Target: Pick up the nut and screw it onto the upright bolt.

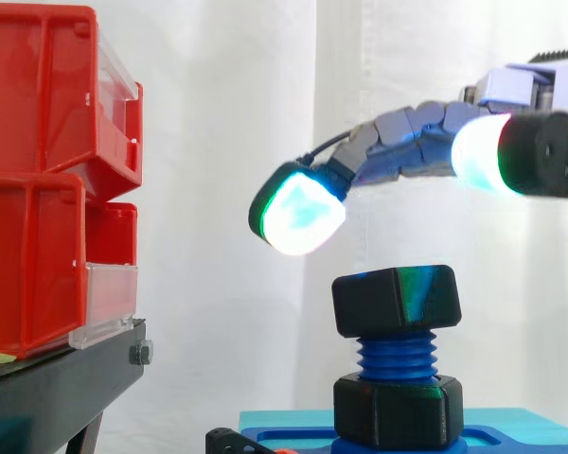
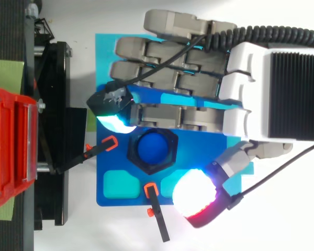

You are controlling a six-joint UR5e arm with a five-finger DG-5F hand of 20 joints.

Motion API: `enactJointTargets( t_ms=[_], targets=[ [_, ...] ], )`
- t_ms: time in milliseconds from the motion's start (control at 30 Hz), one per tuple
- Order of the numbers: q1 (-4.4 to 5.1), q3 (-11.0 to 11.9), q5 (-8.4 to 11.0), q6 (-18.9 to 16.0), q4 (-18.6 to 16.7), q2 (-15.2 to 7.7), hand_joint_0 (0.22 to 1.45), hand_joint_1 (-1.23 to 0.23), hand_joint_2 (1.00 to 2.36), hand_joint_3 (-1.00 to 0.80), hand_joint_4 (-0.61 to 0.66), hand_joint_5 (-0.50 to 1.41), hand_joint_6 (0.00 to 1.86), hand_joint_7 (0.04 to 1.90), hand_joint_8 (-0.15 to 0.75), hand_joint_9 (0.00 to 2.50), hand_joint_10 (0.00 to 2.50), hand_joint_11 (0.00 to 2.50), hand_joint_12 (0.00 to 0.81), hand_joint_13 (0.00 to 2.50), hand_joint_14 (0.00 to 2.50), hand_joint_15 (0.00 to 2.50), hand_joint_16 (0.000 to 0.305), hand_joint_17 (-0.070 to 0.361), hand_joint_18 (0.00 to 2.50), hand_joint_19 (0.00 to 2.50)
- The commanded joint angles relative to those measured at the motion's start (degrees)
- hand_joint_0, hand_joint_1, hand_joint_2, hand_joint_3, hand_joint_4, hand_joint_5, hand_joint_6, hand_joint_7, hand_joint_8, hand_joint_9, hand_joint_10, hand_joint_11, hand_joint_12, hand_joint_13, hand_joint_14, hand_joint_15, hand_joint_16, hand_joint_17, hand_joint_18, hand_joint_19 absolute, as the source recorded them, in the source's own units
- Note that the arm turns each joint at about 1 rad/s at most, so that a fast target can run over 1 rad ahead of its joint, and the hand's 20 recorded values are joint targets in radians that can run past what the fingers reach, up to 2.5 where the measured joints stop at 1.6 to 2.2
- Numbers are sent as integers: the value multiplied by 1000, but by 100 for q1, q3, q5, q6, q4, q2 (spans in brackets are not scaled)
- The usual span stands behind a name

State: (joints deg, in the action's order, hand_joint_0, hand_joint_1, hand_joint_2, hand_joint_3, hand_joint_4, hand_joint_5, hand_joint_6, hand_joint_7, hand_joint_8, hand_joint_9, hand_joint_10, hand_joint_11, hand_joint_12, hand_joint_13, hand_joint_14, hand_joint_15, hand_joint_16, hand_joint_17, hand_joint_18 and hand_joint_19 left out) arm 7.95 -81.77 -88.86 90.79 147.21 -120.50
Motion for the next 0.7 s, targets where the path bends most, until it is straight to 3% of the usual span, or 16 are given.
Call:
enactJointTargets(
  t_ms=[0, 133, 367, 400, 500, 600, 667],
  targets=[
    [39, 47, -8, 1, -35, 1, 417, -54, 1000, -500, 61, -234, 500, 500, 168, 168, 0, 0, 330, 124, 0, 0, 44, 99, 0, 0],
    [66, 153, -61, 1, -87, -8, 420, -31, 1000, -500, 61, -235, 500, 505, 162, 107, 0, 0, 334, 65, 0, 0, 43, 98, 0, 0],
    [233, 153, -52, -8, -351, -34, 422, 5, 1000, -500, 94, -207, 500, 528, 170, 95, 0, 0, 338, 47, 0, 0, 44, 99, 0, 0],
    [250, 205, -8, -43, -325, -237, 424, 9, 1000, -500, 96, -204, 500, 532, 170, 98, 0, 0, 339, 50, 0, 0, 44, 98, 0, 0],
    [250, 284, 18, -254, -272, -368, 427, 14, 1000, -500, 110, -188, 500, 554, 176, 122, 0, 0, 342, 67, 0, 0, 44, 99, 0, 0],
    [250, 355, 18, -597, -202, -386, 435, 4, 1000, -500, 129, -172, 501, 630, 187, 154, 0, 0, 337, 104, 0, 0, 43, 96, 0, 0],
    [250, 363, 18, -579, -123, -386, 439, 6, 1000, -500, 138, -160, 502, 672, 193, 175, 0, 0, 338, 129, 0, 0, 43, 96, 0, 0]
  ],
)
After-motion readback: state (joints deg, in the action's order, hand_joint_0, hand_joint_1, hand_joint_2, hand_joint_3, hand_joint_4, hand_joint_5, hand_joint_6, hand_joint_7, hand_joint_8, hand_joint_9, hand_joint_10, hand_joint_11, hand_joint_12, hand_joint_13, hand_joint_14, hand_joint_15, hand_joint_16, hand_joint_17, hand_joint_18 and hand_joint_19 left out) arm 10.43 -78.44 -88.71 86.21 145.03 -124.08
